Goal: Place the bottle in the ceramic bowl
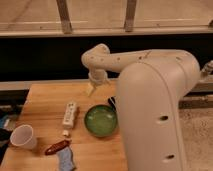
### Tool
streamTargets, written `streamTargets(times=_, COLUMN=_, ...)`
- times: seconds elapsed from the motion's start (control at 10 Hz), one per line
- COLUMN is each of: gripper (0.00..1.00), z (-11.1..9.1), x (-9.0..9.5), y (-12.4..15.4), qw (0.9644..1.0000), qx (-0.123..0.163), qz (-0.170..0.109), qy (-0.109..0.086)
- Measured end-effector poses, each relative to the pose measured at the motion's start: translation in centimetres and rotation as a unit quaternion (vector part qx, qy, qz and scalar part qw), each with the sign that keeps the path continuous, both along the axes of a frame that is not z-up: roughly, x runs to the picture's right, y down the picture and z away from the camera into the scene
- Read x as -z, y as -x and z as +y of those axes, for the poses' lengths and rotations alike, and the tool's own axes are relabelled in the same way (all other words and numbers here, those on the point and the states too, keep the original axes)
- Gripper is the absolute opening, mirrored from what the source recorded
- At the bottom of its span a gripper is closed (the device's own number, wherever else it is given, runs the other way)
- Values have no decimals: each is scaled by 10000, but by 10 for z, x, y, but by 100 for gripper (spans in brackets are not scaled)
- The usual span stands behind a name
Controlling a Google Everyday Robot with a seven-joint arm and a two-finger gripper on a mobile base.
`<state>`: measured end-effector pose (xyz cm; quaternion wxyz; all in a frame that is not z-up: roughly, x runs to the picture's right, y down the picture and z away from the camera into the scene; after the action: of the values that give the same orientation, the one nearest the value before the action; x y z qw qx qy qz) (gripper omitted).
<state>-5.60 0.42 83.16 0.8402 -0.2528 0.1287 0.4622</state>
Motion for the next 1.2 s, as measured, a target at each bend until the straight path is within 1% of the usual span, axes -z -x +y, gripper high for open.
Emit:
streamTargets(times=0.1, gripper=80, z=-5, x=-1, y=27, qw=9996, qx=-259, qz=-24, qy=-118)
streamTargets(times=0.2, gripper=80, z=-7, x=-2, y=39, qw=9992, qx=-370, qz=-35, qy=-173)
streamTargets(times=0.3, gripper=80, z=-9, x=-2, y=46, qw=9988, qx=-446, qz=-39, qy=-209)
streamTargets(times=0.4, gripper=80, z=-9, x=-2, y=47, qw=9987, qx=-452, qz=-38, qy=-212)
streamTargets(times=0.6, gripper=80, z=-8, x=-3, y=44, qw=9989, qx=-444, qz=-25, qy=-159)
streamTargets(times=0.8, gripper=80, z=13, x=-3, y=51, qw=9995, qx=-302, qz=14, qy=-25)
streamTargets(times=0.9, gripper=80, z=35, x=-1, y=61, qw=9997, qx=-237, qz=41, qy=68)
streamTargets(times=1.1, gripper=80, z=70, x=0, y=78, qw=9996, qx=-133, qz=64, qy=249)
streamTargets(times=1.2, gripper=80, z=83, x=-2, y=86, qw=9994, qx=-90, qz=47, qy=340)
